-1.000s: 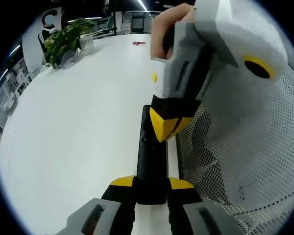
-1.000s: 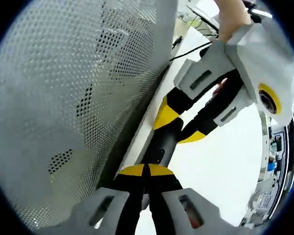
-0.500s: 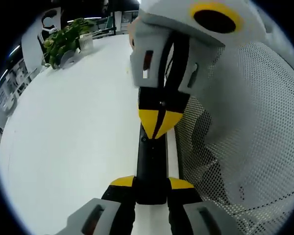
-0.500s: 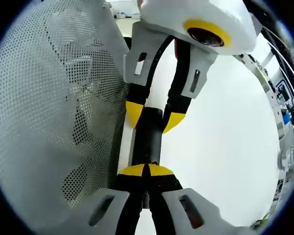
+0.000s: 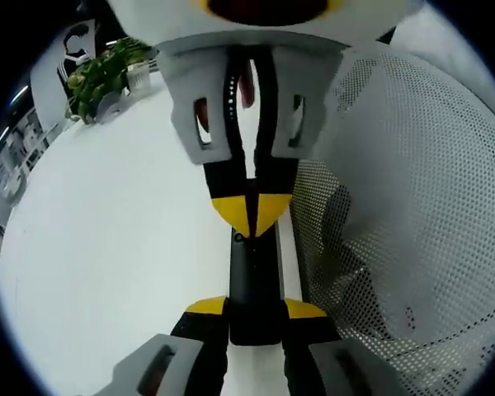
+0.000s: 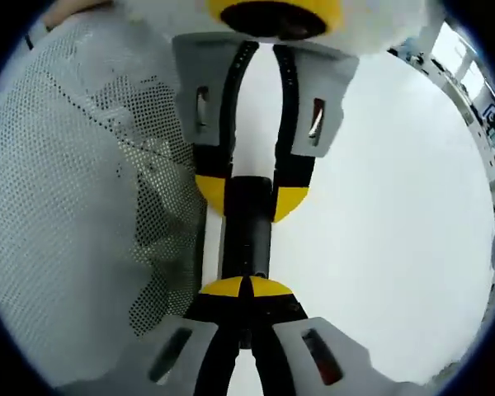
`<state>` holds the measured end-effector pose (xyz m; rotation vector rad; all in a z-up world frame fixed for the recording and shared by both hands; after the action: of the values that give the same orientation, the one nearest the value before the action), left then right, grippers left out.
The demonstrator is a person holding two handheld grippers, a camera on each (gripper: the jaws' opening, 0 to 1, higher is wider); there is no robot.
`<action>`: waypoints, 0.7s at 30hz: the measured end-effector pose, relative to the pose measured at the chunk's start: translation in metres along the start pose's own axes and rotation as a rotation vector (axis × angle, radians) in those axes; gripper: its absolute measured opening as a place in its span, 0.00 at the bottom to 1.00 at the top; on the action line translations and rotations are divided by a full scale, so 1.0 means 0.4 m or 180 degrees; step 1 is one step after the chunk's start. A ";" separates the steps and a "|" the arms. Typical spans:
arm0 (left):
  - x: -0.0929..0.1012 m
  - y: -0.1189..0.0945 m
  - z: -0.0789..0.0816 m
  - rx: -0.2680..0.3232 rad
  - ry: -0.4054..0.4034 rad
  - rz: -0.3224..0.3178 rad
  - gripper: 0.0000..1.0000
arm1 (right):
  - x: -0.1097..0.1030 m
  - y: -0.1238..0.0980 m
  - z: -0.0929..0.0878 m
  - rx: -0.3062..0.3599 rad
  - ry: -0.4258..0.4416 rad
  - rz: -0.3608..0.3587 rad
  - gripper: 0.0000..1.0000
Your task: Press the specified remote control buttons in sequence, fully releasing each button before pressing the next.
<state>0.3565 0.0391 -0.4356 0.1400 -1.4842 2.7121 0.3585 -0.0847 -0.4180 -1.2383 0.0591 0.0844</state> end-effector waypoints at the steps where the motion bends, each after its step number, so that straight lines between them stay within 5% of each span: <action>1: 0.000 0.000 0.000 0.0001 0.0002 0.0000 0.24 | 0.002 0.000 -0.005 0.0058 0.0148 0.0022 0.00; 6: 0.000 0.000 -0.002 0.0023 0.0026 0.0000 0.24 | 0.015 -0.002 -0.035 0.0371 0.0672 0.0100 0.00; 11: 0.000 0.001 -0.001 0.0023 0.0039 0.0000 0.24 | 0.020 -0.006 -0.039 0.0314 0.0535 -0.0130 0.00; 21: 0.000 0.000 -0.009 0.0103 0.0044 0.0001 0.24 | 0.043 0.005 -0.007 0.0020 0.0224 0.0133 0.00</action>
<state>0.3562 0.0420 -0.4376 0.1219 -1.4372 2.7326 0.3753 -0.0862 -0.4221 -1.2337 0.1462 0.0767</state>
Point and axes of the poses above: the point that each gripper's makers call its tool centre point, and the gripper's own axes: y roughly forward along the fingers, x roughly to its right, z roughly out of its top, the point moved 10 cm from there along -y, roughly backward along the fingers, and after that the axes turned 3 degrees about -y, right-handed, at the moved point
